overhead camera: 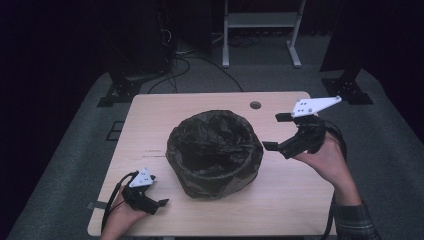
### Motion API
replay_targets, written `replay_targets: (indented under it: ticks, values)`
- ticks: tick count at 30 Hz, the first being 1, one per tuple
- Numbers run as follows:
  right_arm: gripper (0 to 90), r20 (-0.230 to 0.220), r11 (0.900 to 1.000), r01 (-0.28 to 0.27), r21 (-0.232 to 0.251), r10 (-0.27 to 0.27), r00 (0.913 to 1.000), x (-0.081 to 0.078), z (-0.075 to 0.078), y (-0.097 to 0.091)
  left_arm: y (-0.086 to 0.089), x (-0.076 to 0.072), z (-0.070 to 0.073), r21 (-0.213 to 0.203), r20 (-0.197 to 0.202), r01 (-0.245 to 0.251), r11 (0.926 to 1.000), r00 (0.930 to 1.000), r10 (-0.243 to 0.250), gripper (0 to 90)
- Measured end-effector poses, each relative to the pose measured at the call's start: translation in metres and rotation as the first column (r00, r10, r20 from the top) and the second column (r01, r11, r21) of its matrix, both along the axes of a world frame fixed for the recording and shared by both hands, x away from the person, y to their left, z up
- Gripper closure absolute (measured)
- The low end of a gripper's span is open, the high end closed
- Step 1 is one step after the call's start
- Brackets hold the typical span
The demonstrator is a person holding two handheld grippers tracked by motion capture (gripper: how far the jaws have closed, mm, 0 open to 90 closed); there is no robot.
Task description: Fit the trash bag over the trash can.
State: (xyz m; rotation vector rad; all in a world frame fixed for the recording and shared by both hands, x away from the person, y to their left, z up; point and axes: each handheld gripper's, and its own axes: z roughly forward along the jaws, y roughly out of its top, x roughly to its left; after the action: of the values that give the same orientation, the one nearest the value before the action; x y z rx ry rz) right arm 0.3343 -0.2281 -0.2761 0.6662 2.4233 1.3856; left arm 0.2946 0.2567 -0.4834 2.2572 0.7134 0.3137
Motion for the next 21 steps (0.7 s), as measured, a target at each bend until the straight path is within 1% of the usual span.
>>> replay_targets:
  ticks: [3, 8, 14, 17, 21]
  values:
    - [0.0, 0.002, 0.9998, 0.018, 0.011, -0.018, 0.9998, -0.003, -0.003, -0.008, 0.0, 0.0, 0.0, 0.002, -0.001, 0.001, 1.0, 1.0, -0.001, 0.0]
    - [0.0, 0.009, 0.9988, 0.048, 0.014, -0.048, 0.9988, -0.009, -0.011, -0.02, 0.0, 0.0, 0.0, 0.001, -0.001, 0.001, 1.0, 1.0, -0.001, 0.0]
    - [0.0, 0.015, 0.9963, 0.081, 0.029, -0.082, 0.9965, -0.017, -0.023, -0.033, 0.0, 0.0, 0.0, 0.001, -0.001, 0.001, 1.0, 1.0, -0.001, 0.0]
    - [0.0, 0.006, 0.995, 0.093, 0.036, -0.094, 0.9956, -0.021, -0.03, -0.039, 0.0, 0.0, 0.0, 0.001, -0.001, 0.001, 1.0, 1.0, -0.001, 0.0]
    - [0.0, 0.006, 0.9929, 0.11, 0.045, -0.111, 0.9938, -0.025, -0.039, -0.046, 0.0, 0.0, 0.0, 0.002, -0.001, 0.0, 1.0, 1.0, 0.0, 0.0]
